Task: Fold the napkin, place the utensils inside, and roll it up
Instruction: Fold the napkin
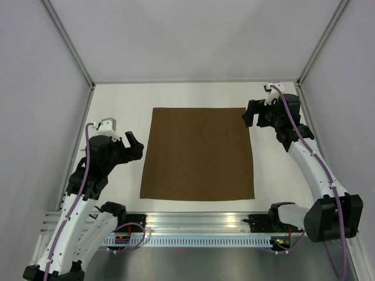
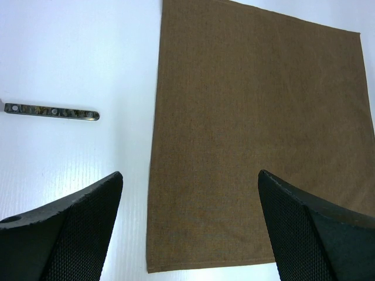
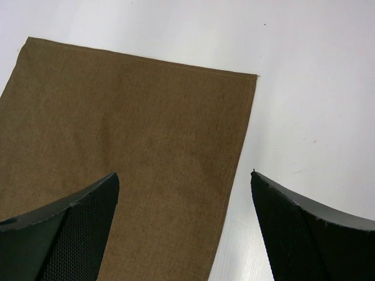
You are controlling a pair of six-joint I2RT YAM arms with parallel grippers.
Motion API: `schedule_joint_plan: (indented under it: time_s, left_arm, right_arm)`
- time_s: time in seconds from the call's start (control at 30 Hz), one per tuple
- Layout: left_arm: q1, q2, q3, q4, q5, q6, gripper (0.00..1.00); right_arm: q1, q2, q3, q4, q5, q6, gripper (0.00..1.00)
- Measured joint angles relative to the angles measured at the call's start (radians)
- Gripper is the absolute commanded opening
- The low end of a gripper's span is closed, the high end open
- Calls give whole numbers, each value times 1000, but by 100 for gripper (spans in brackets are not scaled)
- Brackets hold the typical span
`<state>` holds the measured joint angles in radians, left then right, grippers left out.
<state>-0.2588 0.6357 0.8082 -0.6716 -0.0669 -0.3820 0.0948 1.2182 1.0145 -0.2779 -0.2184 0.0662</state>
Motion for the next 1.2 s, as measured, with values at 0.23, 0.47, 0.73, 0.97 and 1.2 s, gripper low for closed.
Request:
schedule_joint_plan:
  time_s: [0.23,0.47,0.73,0.97,1.2]
  left_arm:
    - [0,-2,-3,2,40,1,100]
    - [-43,21,-1,43,126,-7,95]
    - [-617,305,127,172,-113,-68,99]
    - [-973,846,333,358,-338,-73,97]
    - [-1142,1208,510,442,-377,-70,89]
  right_arm:
    - [0,-14,0,0,11,-13,98]
    - [0,-12,0,-1,71,-32,98]
    - [-8,43,3,-7,200,-44,98]
    - [-59,53,3,-7,233,-44,98]
    - [-86,78,3,-8,238,-44,98]
